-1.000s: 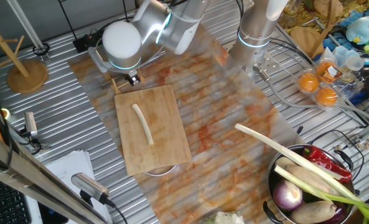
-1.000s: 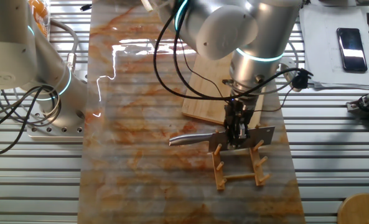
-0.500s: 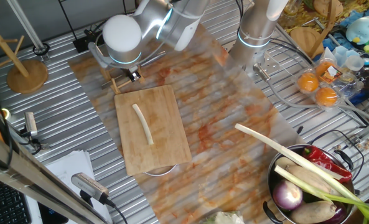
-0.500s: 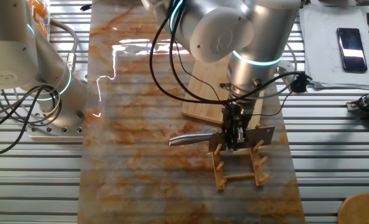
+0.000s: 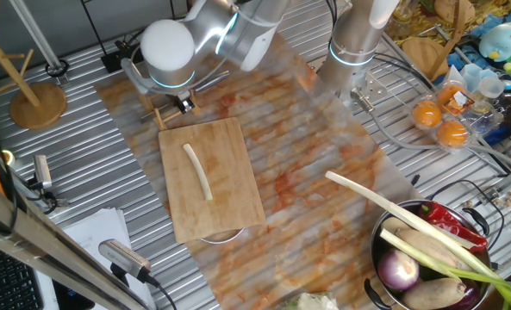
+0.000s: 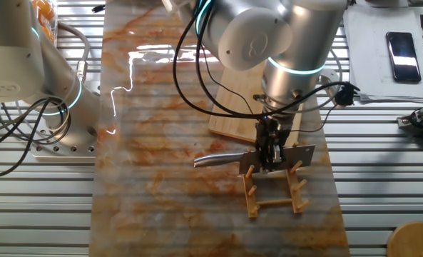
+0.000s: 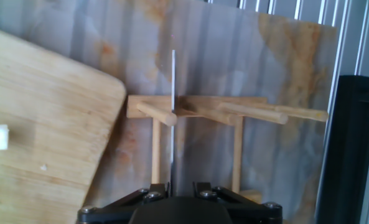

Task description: Chop the scallions

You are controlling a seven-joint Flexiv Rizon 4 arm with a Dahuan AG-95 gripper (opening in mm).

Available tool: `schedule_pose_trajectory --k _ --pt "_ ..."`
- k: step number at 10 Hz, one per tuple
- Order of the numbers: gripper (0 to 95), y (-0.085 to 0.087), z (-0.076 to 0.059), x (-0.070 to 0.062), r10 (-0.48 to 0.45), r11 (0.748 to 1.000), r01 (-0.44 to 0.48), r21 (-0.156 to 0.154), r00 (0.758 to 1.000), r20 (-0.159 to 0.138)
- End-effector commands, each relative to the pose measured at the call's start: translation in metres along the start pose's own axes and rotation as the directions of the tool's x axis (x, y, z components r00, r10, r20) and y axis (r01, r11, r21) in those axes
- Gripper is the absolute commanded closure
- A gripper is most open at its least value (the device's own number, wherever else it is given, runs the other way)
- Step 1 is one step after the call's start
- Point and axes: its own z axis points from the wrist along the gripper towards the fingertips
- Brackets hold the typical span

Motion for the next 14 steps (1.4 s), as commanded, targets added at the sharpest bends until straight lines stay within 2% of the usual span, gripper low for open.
schedule_pose_trajectory --k 1,4,8,12,13,14 --pt "76.0 0.0044 -0.0012 -0.0012 0.001 1.0 -0.001 0.003 1.0 -0.007" --pt "76.0 0.0115 -0.0001 -0.0046 0.009 1.0 -0.009 0.02 1.0 -0.017" --pt "76.0 0.0104 0.0022 -0.0046 0.008 0.999 -0.007 0.042 1.0 -0.016" --pt "76.0 0.008 0.005 -0.0041 0.008 0.999 -0.008 0.051 1.0 -0.012" --pt "95.0 0.0061 0.0048 -0.0032 0.009 0.999 -0.009 0.051 1.0 -0.012" --pt "95.0 0.004 0.005 -0.0023 0.008 0.999 -0.007 0.051 1.0 -0.011"
